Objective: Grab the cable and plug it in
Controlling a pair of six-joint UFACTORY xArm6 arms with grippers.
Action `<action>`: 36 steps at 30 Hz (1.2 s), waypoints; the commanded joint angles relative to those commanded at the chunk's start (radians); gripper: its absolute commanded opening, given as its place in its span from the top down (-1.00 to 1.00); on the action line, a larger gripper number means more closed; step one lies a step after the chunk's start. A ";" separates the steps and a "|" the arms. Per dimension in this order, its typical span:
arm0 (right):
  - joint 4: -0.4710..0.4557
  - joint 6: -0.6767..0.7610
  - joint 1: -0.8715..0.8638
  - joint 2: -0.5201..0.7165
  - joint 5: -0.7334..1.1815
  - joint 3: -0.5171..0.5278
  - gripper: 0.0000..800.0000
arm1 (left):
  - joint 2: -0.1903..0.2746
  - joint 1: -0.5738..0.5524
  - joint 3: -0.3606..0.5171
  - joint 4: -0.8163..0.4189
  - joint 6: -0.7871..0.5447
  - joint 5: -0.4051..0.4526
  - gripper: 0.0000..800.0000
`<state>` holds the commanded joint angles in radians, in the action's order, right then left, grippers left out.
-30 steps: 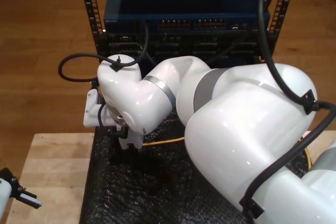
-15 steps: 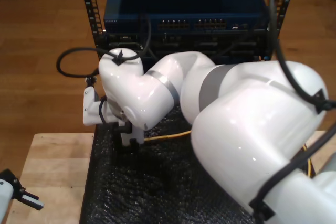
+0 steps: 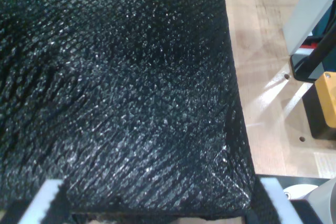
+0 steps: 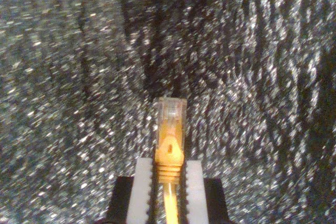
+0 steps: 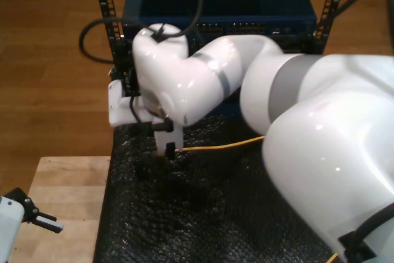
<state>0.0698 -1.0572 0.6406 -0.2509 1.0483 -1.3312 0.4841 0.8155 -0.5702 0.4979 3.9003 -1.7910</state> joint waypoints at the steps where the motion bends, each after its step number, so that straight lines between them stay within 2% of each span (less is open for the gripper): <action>1: 0.032 -0.025 -0.012 0.014 0.017 0.000 0.99 | 0.000 -0.011 0.000 0.000 0.015 0.000 -1.00; 4: 0.103 -0.081 -0.044 0.061 0.043 0.006 0.99 | 0.002 -0.048 -0.003 0.006 0.080 0.000 -1.00; 13: 0.132 -0.120 -0.117 0.229 0.107 0.094 0.99 | 0.002 -0.195 -0.054 0.114 0.196 -0.002 -1.00; 22: 0.342 -0.269 -0.272 0.381 0.264 0.147 0.99 | -0.003 -0.374 -0.072 0.245 0.324 0.015 -1.00; 27: 0.356 -0.281 -0.318 0.456 0.302 0.161 0.99 | -0.009 -0.453 -0.072 0.307 0.362 0.077 -1.00; 36: 0.358 -0.278 -0.328 0.528 0.347 0.158 0.99 | -0.061 -0.637 -0.086 0.423 0.434 0.238 -1.00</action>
<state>0.4273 -1.3349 0.3122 0.2770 1.3951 -1.1732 0.4227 0.1788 -0.6561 0.9214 4.3346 -1.5532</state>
